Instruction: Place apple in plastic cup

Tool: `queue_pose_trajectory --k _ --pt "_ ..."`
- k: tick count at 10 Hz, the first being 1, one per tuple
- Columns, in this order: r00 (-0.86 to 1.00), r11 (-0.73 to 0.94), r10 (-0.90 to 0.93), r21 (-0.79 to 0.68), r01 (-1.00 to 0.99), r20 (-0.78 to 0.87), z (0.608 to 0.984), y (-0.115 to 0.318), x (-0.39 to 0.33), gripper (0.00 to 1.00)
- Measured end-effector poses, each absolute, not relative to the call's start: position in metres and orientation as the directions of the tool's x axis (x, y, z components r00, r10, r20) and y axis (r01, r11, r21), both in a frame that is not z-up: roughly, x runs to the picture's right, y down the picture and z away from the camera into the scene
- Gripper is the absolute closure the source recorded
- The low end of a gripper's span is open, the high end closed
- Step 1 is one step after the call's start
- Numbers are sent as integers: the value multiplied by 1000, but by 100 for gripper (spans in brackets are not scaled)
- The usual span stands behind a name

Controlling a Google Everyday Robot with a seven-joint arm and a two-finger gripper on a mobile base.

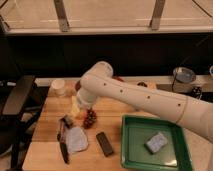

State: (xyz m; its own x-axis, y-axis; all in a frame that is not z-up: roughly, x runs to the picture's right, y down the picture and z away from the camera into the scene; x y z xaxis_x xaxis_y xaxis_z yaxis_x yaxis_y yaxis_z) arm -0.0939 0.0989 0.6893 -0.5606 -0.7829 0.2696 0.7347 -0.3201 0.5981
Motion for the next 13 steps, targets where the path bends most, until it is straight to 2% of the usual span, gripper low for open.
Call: queue_pose_trajectory --k 7,13 --pt "-521 -283 -799 576 767 300 696 96 -81 100" --pt "-312 -128 -865 429 894 392 729 57 37 100"
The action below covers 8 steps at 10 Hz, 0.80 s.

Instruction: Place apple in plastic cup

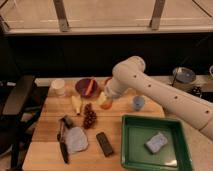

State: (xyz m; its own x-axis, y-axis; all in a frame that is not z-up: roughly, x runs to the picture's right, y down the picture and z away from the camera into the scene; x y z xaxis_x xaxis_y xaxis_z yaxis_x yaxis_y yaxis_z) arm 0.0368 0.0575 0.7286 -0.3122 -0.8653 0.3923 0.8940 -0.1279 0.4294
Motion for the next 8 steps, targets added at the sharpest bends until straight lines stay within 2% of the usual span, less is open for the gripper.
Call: queue_pose_trajectory --k 3,8 --pt "-200 -47 -888 351 935 414 743 38 105 100" --pt "-33 82 -902 246 966 429 766 28 193 100"
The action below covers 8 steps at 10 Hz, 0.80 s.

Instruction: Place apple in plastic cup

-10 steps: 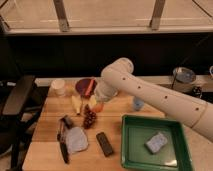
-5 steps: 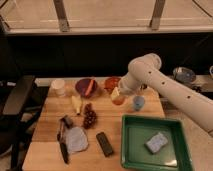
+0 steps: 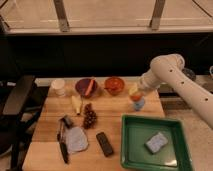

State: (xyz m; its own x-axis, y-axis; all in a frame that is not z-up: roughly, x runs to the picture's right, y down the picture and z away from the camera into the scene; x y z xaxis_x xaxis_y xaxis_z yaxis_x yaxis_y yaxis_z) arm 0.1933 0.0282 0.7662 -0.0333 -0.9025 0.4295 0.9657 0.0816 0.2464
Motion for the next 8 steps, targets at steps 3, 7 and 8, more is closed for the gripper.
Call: queue_pose_trajectory --k 3,7,8 --pt "-14 98 -903 236 967 430 771 27 202 100" --pt "-14 97 -902 234 968 432 771 27 201 100" --pt "-10 100 -897 225 969 442 776 26 202 100"
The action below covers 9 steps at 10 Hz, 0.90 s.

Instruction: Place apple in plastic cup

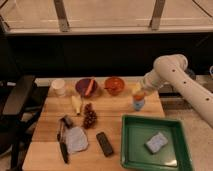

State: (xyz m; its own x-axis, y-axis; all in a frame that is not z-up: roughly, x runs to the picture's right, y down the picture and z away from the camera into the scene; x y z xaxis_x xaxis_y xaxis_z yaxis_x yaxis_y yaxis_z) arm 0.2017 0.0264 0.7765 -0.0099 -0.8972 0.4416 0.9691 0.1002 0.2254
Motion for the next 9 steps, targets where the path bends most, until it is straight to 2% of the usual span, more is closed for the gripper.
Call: queue_pose_trajectory --k 1,2,7,9 --pt "-3 108 -890 218 970 455 787 27 203 99" --pt "15 127 -883 206 970 470 799 27 210 94" --pt "78 195 -851 175 965 519 828 33 231 42" --pt "85 207 -841 173 963 534 830 39 231 28"
